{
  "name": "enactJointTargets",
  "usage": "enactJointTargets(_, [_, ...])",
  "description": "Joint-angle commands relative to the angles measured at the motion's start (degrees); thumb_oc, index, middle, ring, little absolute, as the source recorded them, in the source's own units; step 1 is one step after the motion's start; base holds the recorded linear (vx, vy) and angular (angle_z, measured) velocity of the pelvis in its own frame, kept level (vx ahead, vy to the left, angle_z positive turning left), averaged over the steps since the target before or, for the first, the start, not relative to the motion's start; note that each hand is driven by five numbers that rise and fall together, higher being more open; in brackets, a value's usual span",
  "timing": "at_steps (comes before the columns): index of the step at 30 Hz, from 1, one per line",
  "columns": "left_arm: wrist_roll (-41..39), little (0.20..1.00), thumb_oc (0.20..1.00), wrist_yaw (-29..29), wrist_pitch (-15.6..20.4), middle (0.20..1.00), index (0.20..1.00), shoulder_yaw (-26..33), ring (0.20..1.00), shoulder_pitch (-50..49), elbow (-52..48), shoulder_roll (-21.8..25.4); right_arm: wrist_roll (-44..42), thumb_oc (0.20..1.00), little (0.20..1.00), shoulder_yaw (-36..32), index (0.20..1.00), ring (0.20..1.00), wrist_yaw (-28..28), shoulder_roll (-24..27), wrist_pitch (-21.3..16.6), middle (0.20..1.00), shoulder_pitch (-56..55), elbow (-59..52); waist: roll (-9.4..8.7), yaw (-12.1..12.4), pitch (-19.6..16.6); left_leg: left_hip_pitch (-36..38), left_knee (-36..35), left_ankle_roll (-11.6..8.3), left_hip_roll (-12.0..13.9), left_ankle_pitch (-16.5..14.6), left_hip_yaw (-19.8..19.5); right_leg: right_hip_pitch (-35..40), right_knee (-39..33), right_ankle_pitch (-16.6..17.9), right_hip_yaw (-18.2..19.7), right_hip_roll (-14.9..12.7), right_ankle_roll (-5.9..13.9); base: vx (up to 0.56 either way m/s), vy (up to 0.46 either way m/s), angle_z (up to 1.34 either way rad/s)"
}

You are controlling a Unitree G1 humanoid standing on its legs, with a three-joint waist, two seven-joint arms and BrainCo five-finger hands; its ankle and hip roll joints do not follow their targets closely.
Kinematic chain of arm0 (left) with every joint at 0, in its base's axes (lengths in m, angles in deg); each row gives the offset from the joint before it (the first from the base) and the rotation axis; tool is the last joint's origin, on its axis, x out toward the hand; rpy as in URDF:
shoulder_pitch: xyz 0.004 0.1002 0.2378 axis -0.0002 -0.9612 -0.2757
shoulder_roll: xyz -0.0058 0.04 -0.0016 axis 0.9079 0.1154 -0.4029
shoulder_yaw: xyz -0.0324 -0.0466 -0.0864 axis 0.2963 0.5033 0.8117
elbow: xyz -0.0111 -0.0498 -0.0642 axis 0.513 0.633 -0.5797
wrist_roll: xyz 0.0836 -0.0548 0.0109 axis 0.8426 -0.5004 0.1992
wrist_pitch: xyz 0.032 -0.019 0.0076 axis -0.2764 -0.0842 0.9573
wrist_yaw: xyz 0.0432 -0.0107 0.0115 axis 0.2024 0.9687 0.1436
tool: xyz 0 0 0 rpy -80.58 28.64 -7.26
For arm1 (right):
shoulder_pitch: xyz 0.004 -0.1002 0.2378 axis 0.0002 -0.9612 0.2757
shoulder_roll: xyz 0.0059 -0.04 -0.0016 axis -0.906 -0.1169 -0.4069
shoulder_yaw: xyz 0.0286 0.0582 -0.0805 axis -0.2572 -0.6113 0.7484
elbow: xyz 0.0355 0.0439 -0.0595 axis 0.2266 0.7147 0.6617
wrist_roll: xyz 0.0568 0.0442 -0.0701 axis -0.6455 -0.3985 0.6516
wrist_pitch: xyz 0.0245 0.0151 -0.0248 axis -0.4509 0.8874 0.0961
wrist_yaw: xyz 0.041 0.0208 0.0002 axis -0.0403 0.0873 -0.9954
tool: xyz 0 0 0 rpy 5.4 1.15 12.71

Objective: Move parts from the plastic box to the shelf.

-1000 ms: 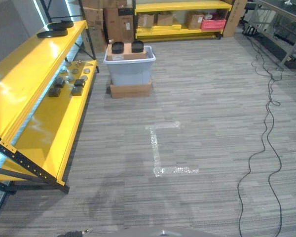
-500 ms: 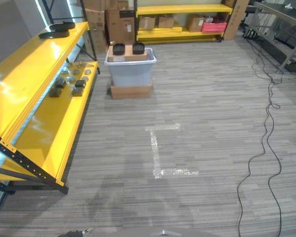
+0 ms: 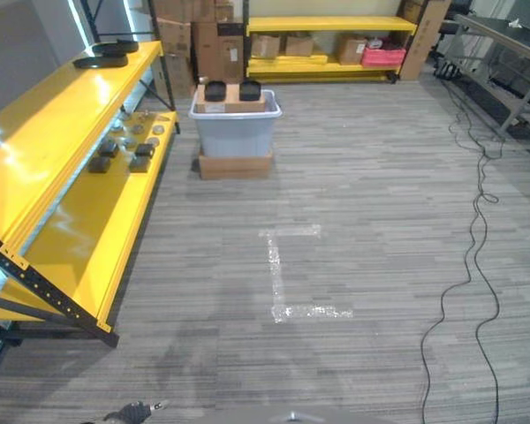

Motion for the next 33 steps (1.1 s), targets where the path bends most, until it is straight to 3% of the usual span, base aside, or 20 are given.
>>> enactJointTargets(1, [2.30,1.000,1.000,2.37,1.33,1.000,1.000,-1.57,1.000,3.17,1.72,-0.34,5.50,1.000,1.000,0.72,1.000,1.000,3.24,0.08,-0.73,1.000,1.49,2.54,1.33,1.10,-0.42,1.66,1.50,-3.34,2.70,-7.82,2.70,-5.39,4.25,-6.18,3.05,-2.77,10.85,0.00,0.000,0.00])
enactJointTargets(14, [2.97,1.000,1.000,4.24,2.50,1.000,1.000,-2.03,1.000,3.30,0.86,0.03,4.86,1.000,1.000,0.35,1.000,1.000,4.24,-0.28,-1.80,1.000,0.72,2.38,0.81,1.29,-0.18,1.85,1.02,-3.45,2.70,-7.63,2.37,-5.33,4.64,-6.64,2.64,-2.68,10.80,0.00,0.000,0.00])
enactJointTargets(18, [-6.28,1.000,1.000,6.63,7.13,1.000,1.000,0.04,1.000,4.76,-13.09,0.38,3.93,1.000,1.000,0.32,1.000,1.000,9.01,0.62,-8.35,1.000,0.75,-14.94,1.14,0.86,-0.19,2.66,0.83,-3.51,2.75,-7.63,2.61,-4.85,4.98,-6.92,2.83,-2.70,11.05,0.00,0.000,0.00])
enactJointTargets(22, [-8.46,1.000,1.000,6.48,8.43,1.000,1.000,0.01,1.000,5.38,-19.69,0.86,4.50,1.000,1.000,0.75,1.000,1.000,9.44,1.91,-9.50,1.000,1.30,-19.96,1.24,0.87,-0.17,2.85,0.86,-3.54,2.76,-7.66,2.58,-4.83,5.17,-6.98,2.89,-2.69,11.07,0.00,0.000,0.00])
enactJointTargets(23, [-12.20,1.000,1.000,6.82,10.22,1.000,1.000,0.24,1.000,5.75,-29.72,1.47,5.79,1.000,1.000,0.63,1.000,1.000,10.31,3.68,-10.78,1.000,1.85,-28.69,1.36,0.90,0.21,3.19,0.92,-3.49,2.75,-7.80,2.42,-4.62,5.55,-7.21,2.87,-2.71,11.13,0.00,0.000,0.00])
enactJointTargets(26, [-12.87,1.000,1.000,6.48,10.98,1.000,1.000,0.27,1.000,5.69,-34.76,1.93,6.77,1.000,1.000,0.37,1.000,1.000,10.67,4.36,-11.14,1.000,1.70,-32.82,1.34,0.97,0.13,2.89,1.02,-3.48,2.78,-7.72,2.36,-4.87,5.57,-7.08,2.87,-2.77,11.11,0.00,0.000,0.00])
enactJointTargets(28, [-15.22,1.000,1.000,6.97,14.37,1.000,1.000,2.12,1.000,5.55,-55.58,4.58,7.72,1.000,1.000,-3.52,1.000,1.000,11.06,6.48,-13.99,1.000,0.52,-53.27,1.19,1.18,0.99,2.67,1.36,-3.17,2.78,-7.70,2.00,-5.45,6.09,-6.82,2.95,-3.12,11.36,0.03,0.006,0.01])
enactJointTargets(31, [-14.95,1.000,1.000,7.21,14.91,1.000,1.000,2.74,1.000,5.24,-58.99,5.00,9.08,1.000,1.000,-4.55,1.000,1.000,11.38,6.72,-14.53,1.000,0.10,-57.05,1.23,1.19,1.03,2.84,1.30,-3.02,2.77,-8.14,1.97,-5.48,6.22,-7.22,2.88,-3.17,11.50,0.02,0.006,0.01])
enactJointTargets(33, [-15.69,1.000,1.000,7.56,16.06,1.000,1.000,4.11,1.000,4.79,-65.44,5.11,10.94,1.000,1.000,-6.96,1.000,1.000,12.06,6.43,-15.54,1.000,-0.93,-65.17,1.15,1.22,1.67,2.36,1.71,-2.85,2.70,-8.30,2.10,-5.97,6.57,-7.22,3.05,-3.46,11.77,0.00,0.000,0.00])
